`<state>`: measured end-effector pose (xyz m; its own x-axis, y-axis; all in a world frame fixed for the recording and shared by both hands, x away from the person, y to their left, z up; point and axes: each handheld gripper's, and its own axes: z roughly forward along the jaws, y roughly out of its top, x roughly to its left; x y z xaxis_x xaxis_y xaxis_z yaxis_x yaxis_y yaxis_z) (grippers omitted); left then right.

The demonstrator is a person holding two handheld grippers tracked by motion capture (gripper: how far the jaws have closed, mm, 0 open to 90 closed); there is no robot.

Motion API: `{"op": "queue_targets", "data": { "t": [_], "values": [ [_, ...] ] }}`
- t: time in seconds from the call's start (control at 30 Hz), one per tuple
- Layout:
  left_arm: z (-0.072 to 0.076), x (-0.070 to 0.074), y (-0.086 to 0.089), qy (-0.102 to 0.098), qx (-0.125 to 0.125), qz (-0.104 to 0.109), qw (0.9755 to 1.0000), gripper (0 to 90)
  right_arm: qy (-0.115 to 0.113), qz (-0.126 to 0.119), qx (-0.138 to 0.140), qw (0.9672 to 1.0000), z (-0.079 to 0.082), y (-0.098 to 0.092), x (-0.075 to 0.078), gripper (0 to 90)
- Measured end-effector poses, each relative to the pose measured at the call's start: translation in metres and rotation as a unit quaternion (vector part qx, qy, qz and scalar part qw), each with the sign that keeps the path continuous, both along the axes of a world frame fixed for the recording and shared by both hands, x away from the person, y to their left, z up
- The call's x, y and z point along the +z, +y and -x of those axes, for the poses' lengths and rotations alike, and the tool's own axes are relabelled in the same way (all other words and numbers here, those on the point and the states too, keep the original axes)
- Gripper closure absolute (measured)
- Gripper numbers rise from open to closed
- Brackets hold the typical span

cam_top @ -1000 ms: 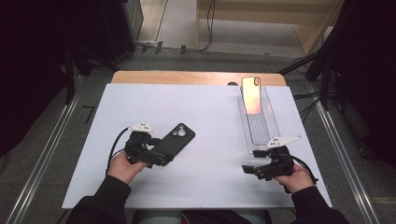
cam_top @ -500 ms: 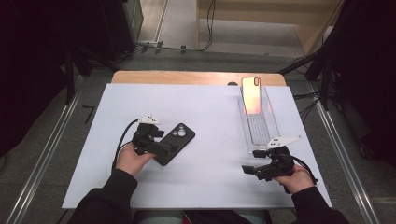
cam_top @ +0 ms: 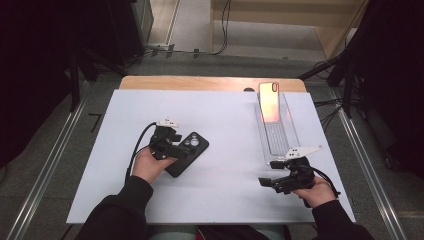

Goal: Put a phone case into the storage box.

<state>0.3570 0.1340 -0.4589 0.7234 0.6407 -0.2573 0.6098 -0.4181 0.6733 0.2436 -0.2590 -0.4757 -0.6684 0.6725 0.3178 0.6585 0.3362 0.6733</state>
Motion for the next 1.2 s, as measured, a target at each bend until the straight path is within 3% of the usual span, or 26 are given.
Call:
{"op": "queue_targets", "data": {
  "t": [0.27,0.47,1.2],
  "values": [
    [-0.005,-0.008,-0.006,0.0,0.001,-0.019,0.9998,13.0,0.0,0.0,0.0,1.0,0.0,0.0,0.0,13.7],
    [-0.004,-0.012,-0.006,-0.017,0.009,-0.038,0.9991,13.0,0.0,0.001,0.0,1.0,0.0,0.0,0.0,13.6],
    [-0.001,-0.028,-0.009,-0.022,0.008,-0.09,0.9956,14.0,-0.001,0.003,0.002,1.0,0.0,0.001,0.0,13.7]
  ]
}}
